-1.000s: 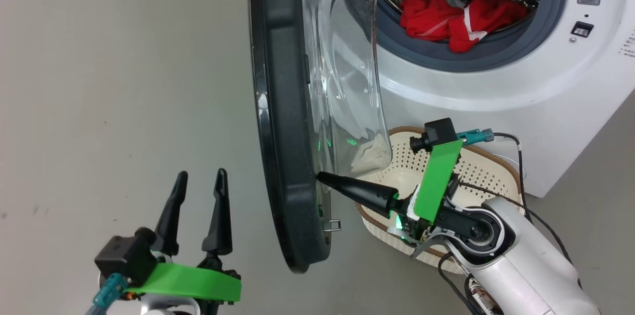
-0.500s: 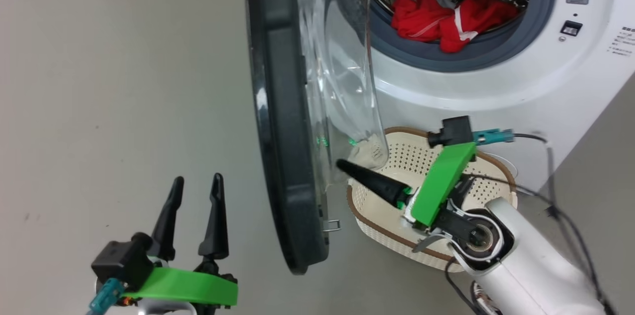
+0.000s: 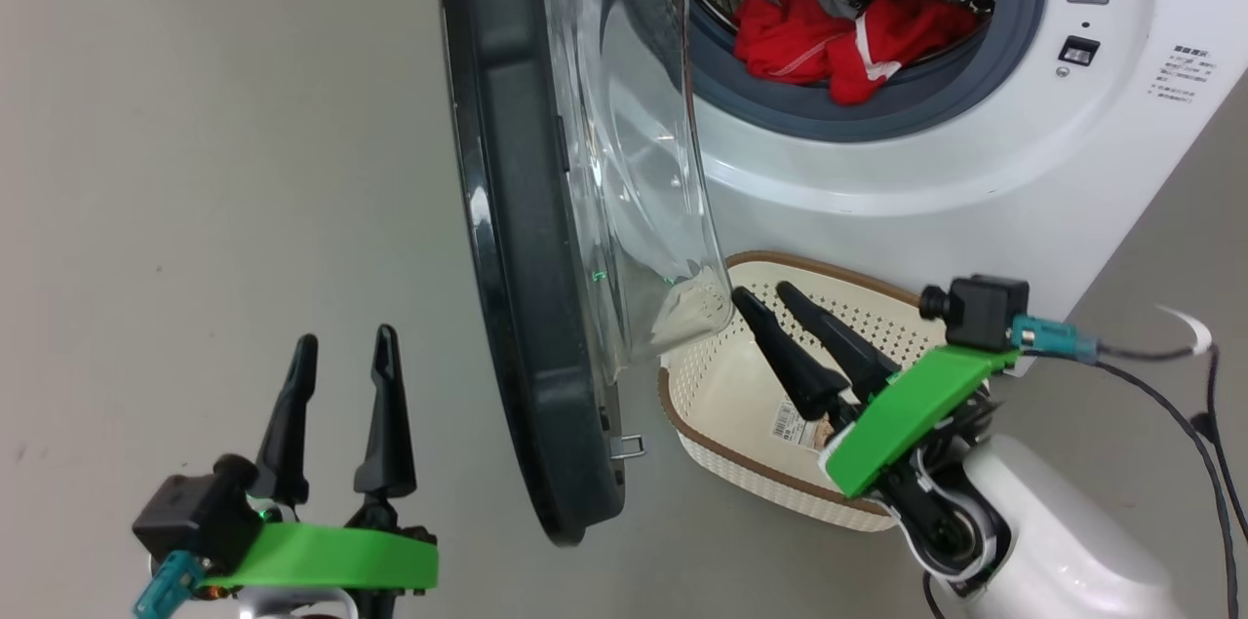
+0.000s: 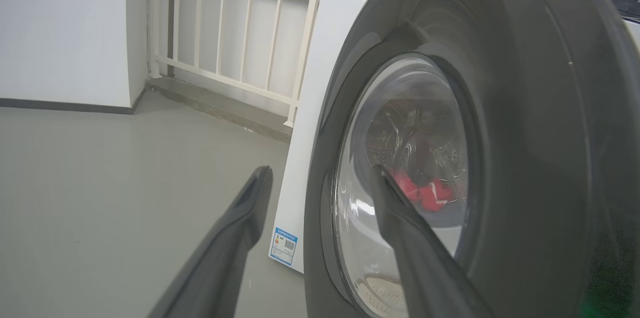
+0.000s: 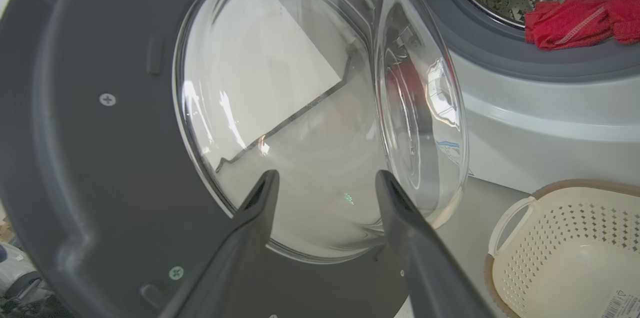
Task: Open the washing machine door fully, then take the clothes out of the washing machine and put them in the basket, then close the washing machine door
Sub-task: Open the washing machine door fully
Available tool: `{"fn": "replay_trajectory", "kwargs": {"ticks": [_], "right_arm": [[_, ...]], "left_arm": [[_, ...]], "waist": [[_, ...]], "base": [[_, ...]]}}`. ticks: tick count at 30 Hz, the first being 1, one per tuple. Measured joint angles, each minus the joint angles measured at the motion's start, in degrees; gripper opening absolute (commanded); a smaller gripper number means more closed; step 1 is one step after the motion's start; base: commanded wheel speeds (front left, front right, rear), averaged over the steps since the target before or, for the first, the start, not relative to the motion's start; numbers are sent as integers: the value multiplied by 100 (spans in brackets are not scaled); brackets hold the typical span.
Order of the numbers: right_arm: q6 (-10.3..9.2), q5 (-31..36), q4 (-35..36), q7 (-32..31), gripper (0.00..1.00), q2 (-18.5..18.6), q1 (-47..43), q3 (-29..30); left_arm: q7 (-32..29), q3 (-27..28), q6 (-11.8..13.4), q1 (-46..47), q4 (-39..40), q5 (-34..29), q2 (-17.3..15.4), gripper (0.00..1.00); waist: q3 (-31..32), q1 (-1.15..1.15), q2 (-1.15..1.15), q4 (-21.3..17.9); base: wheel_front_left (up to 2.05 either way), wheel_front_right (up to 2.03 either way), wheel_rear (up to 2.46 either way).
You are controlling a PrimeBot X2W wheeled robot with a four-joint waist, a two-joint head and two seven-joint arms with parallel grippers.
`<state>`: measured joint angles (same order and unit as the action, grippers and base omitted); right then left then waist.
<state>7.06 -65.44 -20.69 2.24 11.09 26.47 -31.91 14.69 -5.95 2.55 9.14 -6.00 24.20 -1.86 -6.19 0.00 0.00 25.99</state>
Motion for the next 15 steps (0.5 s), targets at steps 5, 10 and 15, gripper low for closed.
{"fn": "replay_trajectory", "kwargs": {"ticks": [5,10,15], "right_arm": [[0,439,-179,719,100,-57,-211,48],[0,1429,-571,1136,100,-130,-318,335],[1,2913,-644,1198,100,-390,-470,1050]], "left_arm": [[1,-2,0,-102,59,-192,0,100],[1,-14,2,-185,136,-213,0,100],[0,-5,4,-213,182,-213,-1,100]], "waist": [[18,0,0,-56],[31,0,0,-83],[47,0,0,-77]], "base": [[0,0,0],[0,0,0],[0,0,0]]}}
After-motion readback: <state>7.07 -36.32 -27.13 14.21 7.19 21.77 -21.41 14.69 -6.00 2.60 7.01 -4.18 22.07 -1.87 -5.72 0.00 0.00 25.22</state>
